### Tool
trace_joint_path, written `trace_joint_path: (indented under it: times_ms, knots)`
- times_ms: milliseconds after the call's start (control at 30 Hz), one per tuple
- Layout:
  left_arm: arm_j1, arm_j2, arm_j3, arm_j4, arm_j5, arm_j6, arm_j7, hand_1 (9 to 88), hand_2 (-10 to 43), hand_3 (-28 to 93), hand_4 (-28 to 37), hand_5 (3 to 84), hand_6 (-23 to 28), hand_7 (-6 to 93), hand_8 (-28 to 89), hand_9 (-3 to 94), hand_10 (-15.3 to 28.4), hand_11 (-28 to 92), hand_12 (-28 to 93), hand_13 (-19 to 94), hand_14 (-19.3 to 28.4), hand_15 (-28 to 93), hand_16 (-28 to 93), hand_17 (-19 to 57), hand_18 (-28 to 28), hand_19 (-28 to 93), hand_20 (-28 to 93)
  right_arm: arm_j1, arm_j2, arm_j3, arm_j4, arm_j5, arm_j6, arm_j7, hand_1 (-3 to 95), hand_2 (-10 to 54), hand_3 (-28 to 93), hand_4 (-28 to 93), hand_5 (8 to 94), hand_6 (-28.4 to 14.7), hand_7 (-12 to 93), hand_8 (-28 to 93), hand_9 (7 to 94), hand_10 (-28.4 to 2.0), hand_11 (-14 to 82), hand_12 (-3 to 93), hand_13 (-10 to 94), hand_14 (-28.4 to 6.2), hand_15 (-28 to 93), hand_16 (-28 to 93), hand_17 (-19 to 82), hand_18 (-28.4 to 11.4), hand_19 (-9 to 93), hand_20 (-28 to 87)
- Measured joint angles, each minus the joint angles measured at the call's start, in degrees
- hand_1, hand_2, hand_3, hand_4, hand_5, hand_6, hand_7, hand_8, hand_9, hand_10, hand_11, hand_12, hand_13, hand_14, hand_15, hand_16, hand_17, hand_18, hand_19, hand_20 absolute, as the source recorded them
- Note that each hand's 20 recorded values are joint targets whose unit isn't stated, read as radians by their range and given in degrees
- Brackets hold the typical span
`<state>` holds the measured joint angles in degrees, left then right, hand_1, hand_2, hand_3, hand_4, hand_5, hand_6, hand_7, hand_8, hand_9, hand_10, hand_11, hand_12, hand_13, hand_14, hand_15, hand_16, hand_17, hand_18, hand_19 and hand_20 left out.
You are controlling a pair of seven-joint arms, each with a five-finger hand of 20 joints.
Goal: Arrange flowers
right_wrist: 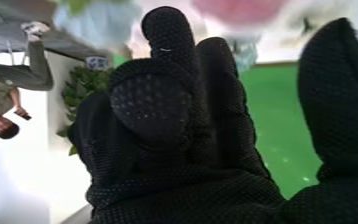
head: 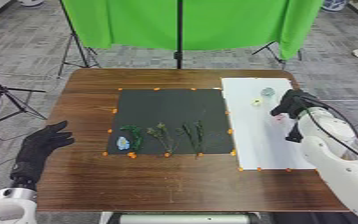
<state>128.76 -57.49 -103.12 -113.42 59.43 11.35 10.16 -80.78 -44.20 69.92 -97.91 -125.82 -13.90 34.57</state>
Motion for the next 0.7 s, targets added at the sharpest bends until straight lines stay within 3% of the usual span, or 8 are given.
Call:
trace_joint_path:
  times_ms: [167, 367, 567, 700]
  knots:
    - [0.05, -0.09, -0.01, -0.01, 0.03, 0.0, 0.0, 22.9, 20.6, 64, -28.3, 46.7, 6.5, 11.0, -7, 49.9, 15.3, 22, 11, 45, 20.2, 26, -3, 12.3, 14.3, 22, 24, -1.81, -0.54, 0.01, 0.38, 1.51, 1.27, 0.22, 43.7, -9.5, 66, -15, 63.2, 0.7, 17, -9, 79.8, -13.2, 25.5, 26.9, 89, -3.6, 59, 34, 59, -16.2, 93, 51]
    - [0.09, -0.15, -0.01, -0.02, 0.07, -0.05, -0.1, 23.3, 20.4, 64, -28.3, 46.7, 6.6, 11.0, -7, 49.9, 15.3, 22, 11, 45, 20.2, 26, -3, 12.2, 14.3, 22, 24, -3.49, -0.99, -0.68, 1.03, 1.77, 9.92, 0.21, 61.7, -9.5, 55, -17, 76.2, -0.9, 22, 10, 89.6, -9.1, 12.4, 44.0, 92, -1.6, 58, 35, 63, -13.2, 93, 51]
    - [0.31, -0.19, -0.12, -0.09, 0.08, -0.04, -0.13, 23.3, 20.3, 64, -28.3, 46.7, 6.6, 11.0, -7, 49.9, 15.3, 22, 11, 45, 20.2, 27, -3, 12.2, 14.3, 22, 24, -4.21, -0.99, -2.39, 2.08, 2.55, 21.45, -0.1, 64.1, -9.5, 56, -16, 79.8, -1.6, 23, 12, 91.9, -8.7, 12.8, 45.8, 93, -0.9, 58, 35, 65, -12.4, 93, 51]
    - [0.75, -0.21, -0.55, -0.3, 0.08, -0.04, -0.27, 23.4, 20.3, 64, -28.3, 46.7, 6.7, 10.9, -7, 49.8, 15.3, 22, 11, 45, 20.2, 27, -3, 12.2, 14.3, 22, 24, -3.6, -0.76, -2.44, 0.31, 2.55, 25.23, -0.48, 64.1, -9.5, 56, -16, 80.0, -1.8, 23, 12, 92.0, -8.7, 12.6, 46.2, 94, -0.8, 57, 36, 65, -12.2, 93, 51]
